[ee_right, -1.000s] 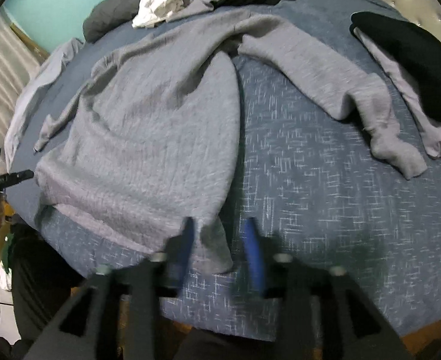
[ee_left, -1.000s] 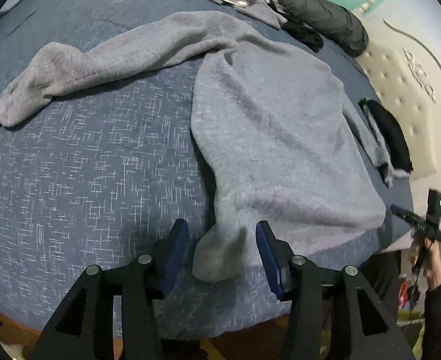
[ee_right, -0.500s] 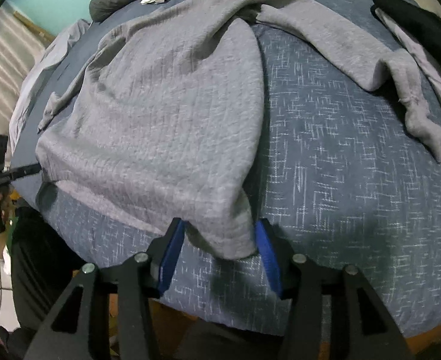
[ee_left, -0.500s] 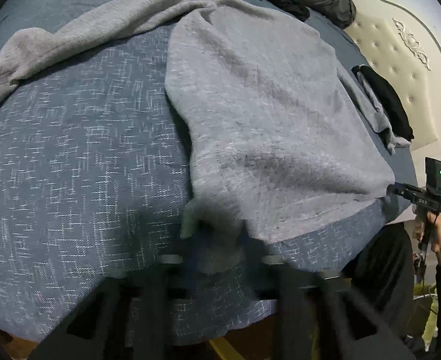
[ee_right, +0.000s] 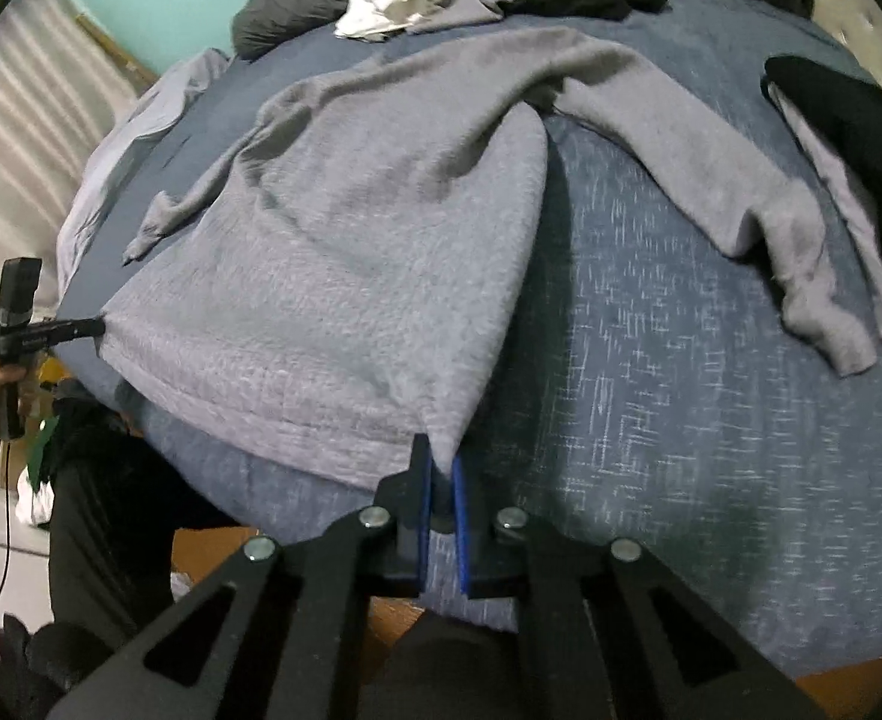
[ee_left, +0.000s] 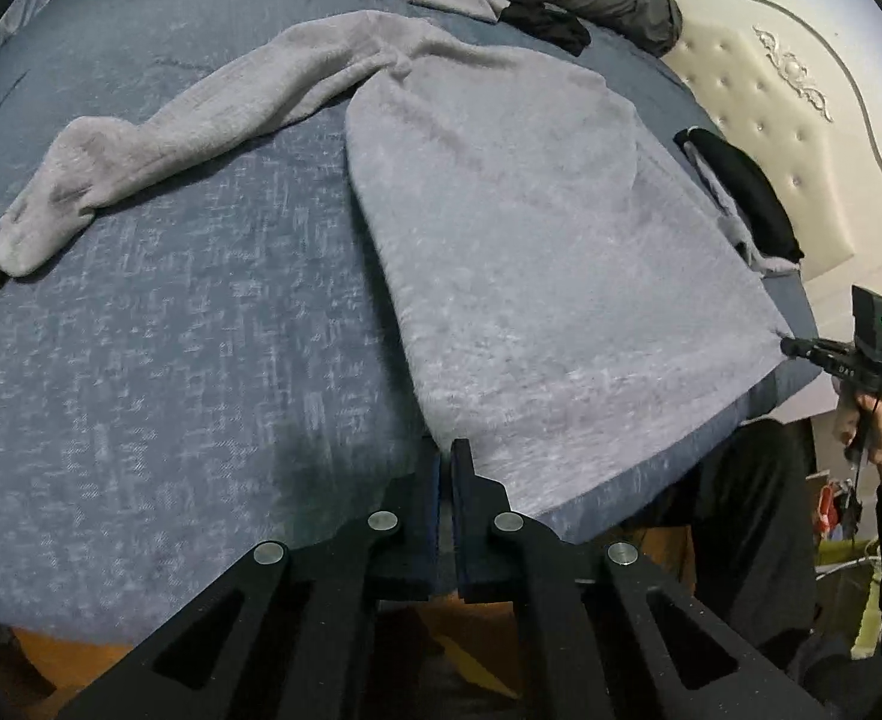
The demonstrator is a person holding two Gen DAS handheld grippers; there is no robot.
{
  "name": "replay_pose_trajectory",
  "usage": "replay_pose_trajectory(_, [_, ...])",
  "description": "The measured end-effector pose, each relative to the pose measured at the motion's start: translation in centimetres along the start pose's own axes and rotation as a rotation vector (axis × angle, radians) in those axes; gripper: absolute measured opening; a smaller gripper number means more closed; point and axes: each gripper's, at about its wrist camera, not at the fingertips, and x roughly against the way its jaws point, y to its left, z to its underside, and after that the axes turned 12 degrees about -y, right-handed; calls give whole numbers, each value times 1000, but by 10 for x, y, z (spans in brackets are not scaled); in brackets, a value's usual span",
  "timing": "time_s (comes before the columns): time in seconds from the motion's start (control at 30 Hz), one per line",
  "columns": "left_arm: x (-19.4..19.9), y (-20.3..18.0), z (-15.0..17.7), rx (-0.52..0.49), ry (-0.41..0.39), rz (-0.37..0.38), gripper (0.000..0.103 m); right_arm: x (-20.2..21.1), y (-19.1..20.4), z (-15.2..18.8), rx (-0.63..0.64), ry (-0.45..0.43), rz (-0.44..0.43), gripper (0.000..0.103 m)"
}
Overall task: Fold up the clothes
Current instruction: 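Release the sweatshirt hem with both grippers and lift away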
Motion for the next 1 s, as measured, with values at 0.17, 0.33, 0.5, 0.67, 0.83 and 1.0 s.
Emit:
replay_pose_trajectory(0.17, [-21, 9, 16, 34, 56, -28, 3, -15, 1, 17, 1, 48, 13, 5])
replay_pose_trajectory(0.33, [-43, 13, 25, 61, 79, -59, 8, -39, -3, 32, -51, 95, 15, 9])
replay_pose_trajectory(0.5, [-28, 11, 5, 57, 25, -80, 34, -28, -6, 22, -49, 65, 28, 23])
replay_pose_trajectory(0.67, [-14, 9, -31, 51, -55, -89, 42, -9, -26, -4, -94, -34, 50, 31])
replay_pose_trajectory(0.83, [-9, 5, -67, 50, -124, -86, 45, -2, -42, -35, -127, -88, 77, 36])
replay_pose_trajectory(1.0, [-22, 3, -109, 41, -150, -89, 47, -9, -56, -68, -153, -120, 92, 42])
